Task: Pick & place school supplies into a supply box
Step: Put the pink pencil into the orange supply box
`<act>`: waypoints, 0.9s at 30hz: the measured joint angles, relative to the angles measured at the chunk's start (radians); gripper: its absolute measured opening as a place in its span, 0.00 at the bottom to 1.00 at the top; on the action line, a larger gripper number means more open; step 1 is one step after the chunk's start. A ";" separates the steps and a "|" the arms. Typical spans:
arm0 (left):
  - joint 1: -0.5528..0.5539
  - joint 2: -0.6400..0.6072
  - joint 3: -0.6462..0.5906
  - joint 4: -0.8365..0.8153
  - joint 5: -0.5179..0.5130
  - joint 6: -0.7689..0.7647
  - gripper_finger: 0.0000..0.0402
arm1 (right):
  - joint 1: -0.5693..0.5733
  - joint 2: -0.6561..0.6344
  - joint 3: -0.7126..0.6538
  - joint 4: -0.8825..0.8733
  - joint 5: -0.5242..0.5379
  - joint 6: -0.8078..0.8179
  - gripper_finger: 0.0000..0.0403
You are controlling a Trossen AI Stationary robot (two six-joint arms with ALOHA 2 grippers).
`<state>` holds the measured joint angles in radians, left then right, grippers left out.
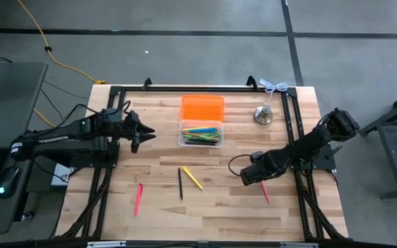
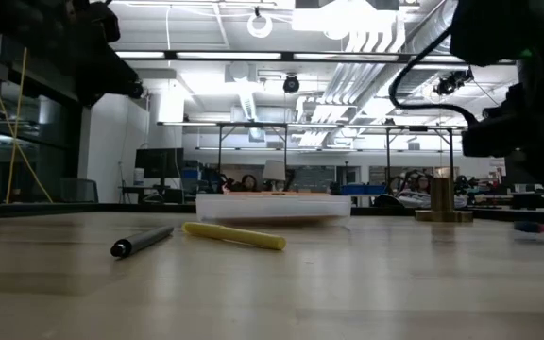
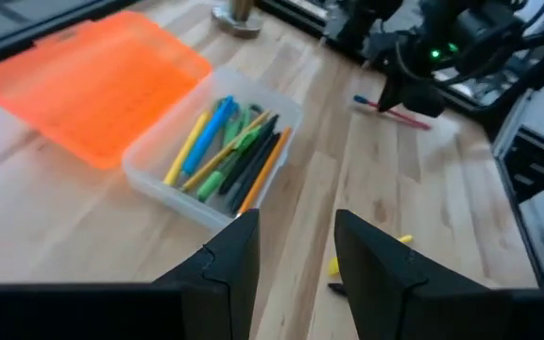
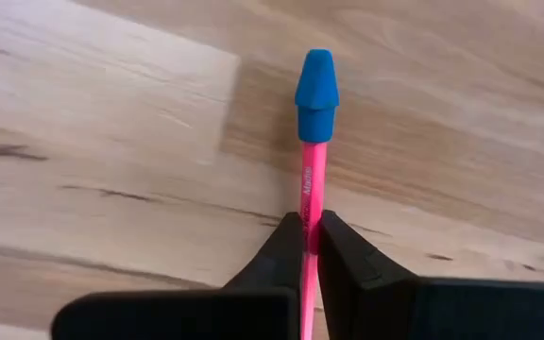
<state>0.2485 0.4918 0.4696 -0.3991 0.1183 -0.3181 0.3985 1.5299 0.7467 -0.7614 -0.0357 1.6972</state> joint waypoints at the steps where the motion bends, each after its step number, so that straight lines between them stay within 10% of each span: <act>1: 0.000 -0.006 -0.022 0.029 0.008 -0.002 0.42 | 0.000 -0.001 0.006 0.002 0.005 0.000 0.00; 27: 0.000 -0.221 -0.309 0.249 0.056 -0.136 0.42 | -0.176 -0.005 0.405 -0.285 0.173 -0.376 0.00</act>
<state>0.2485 0.2711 0.1607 -0.1497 0.1745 -0.4539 0.2225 1.5246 1.1515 -1.0464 0.1374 1.3211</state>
